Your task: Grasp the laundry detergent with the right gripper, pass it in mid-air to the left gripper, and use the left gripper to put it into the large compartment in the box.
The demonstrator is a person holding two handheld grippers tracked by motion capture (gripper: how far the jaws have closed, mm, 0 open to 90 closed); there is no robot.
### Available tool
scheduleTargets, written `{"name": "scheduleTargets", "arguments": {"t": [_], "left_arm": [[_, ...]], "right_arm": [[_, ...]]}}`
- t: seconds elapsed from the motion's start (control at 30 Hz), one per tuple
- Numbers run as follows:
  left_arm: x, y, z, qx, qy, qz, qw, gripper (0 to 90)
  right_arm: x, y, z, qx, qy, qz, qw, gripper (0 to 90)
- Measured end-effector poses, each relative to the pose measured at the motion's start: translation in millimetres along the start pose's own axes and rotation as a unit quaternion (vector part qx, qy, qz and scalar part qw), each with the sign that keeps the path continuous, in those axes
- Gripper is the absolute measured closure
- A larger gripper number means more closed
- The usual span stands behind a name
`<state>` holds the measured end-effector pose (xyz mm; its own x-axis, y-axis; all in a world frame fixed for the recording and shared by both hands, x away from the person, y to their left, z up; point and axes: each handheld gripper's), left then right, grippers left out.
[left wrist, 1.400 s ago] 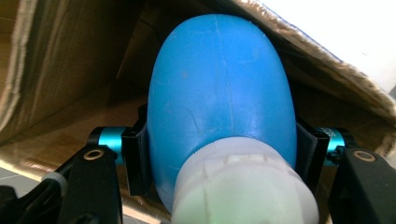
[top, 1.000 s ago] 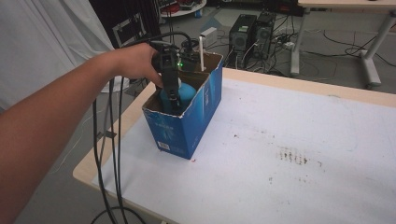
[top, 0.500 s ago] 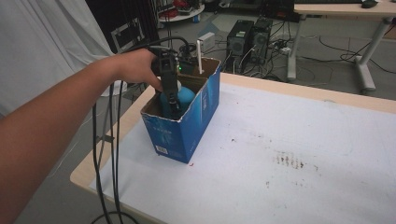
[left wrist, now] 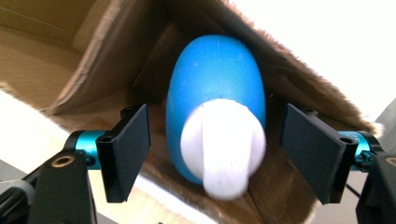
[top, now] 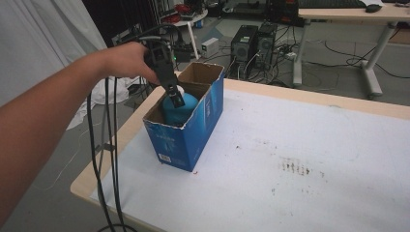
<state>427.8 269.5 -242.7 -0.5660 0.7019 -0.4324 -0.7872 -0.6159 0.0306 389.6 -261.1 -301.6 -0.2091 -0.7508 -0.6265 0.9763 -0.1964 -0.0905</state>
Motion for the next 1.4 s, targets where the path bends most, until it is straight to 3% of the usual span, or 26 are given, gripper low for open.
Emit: {"name": "scheduleTargets", "arguments": {"t": [0.13, 0.23, 0.33, 0.47, 0.57, 0.63, 0.7, 0.77, 0.9, 1.03, 1.07, 1.13, 1.27, 1.33, 1.4], "left_arm": [[-1.0, 2.8, 9.7, -0.003, 0.02, 0.013, 0.9997, 24.6], [-1.5, 3.3, 17.3, -0.009, 0.044, 0.041, 0.9981, 24.6], [-3.4, 5.5, 22.0, -0.016, 0.05, 0.05, 0.9974, 24.6], [-7.9, 10.3, 27.0, -0.015, 0.052, 0.039, 0.9978, 24.6], [-13.6, 19.3, 31.7, 0.004, 0.051, -0.013, 0.9986, 24.6], [-19.4, 25.4, 34.3, 0.013, 0.06, -0.026, 0.9977, 24.1], [-24.9, 29.6, 36.2, 0.009, 0.065, -0.03, 0.9974, 16.7], [-31.3, 35.4, 38.6, 0.001, 0.069, -0.037, 0.9969, 16.7], [-44.6, 47.6, 43.5, 0.007, 0.083, -0.064, 0.9944, 16.7], [-58.5, 62.7, 43.3, 0.012, 0.08, -0.096, 0.9921, 15.8], [-61.7, 66.3, 42.2, 0.011, 0.074, -0.101, 0.9921, 11.8], [-66.3, 71.6, 40.4, 0.005, 0.075, -0.105, 0.9916, 11.4], [-74.9, 78.4, 39.0, -0.006, 0.098, -0.103, 0.9898, 11.4], [-78.6, 78.8, 37.5, -0.014, 0.104, -0.092, 0.9902, 11.2], [-82.8, 79.3, 34.6, -0.03, 0.101, -0.08, 0.9912, 5.3]], "right_arm": [[-0.8, -1.4, 0.7, 0.001, 0.001, 0.003, 1.0, 12.0], [-1.6, -2.8, 2.0, 0.004, 0.001, 0.004, 1.0, 12.0], [-2.4, -4.3, 4.8, 0.007, 0.01, 0.01, 0.9999, 12.0], [-2.7, -6.2, 8.1, 0.01, 0.014, 0.012, 0.9998, 12.0], [-2.5, -7.9, 10.3, 0.011, 0.019, 0.016, 0.9996, 12.0], [-2.2, -8.8, 12.7, 0.01, 0.024, 0.022, 0.9994, 12.0], [-1.9, -9.7, 14.7, 0.013, 0.029, 0.021, 0.9993, 12.0], [-1.7, -10.8, 16.5, 0.016, 0.03, 0.021, 0.9992, 12.0], [-1.0, -13.3, 19.3, 0.018, 0.034, 0.026, 0.9989, 12.0], [0.0, -16.1, 22.0, 0.021, 0.038, 0.028, 0.9987, 12.0], [0.4, -17.3, 22.9, 0.023, 0.038, 0.026, 0.9987, 12.0], [0.9, -17.9, 23.5, 0.023, 0.039, 0.028, 0.9986, 12.0], [0.8, -19.4, 24.9, 0.027, 0.042, 0.029, 0.9983, 12.0], [0.1, -20.3, 25.6, 0.027, 0.044, 0.029, 0.9982, 12.0], [-0.8, -21.1, 25.7, 0.027, 0.048, 0.032, 0.9979, 12.0]]}}
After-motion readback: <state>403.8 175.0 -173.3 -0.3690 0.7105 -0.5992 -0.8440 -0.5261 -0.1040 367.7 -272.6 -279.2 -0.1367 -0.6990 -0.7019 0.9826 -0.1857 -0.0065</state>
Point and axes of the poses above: each handheld gripper's, and its own axes: z roughly backward along the jaws, x roughly out of its underside, y roughly to its right, and after that the axes turned 15 degrees about y, right-handed
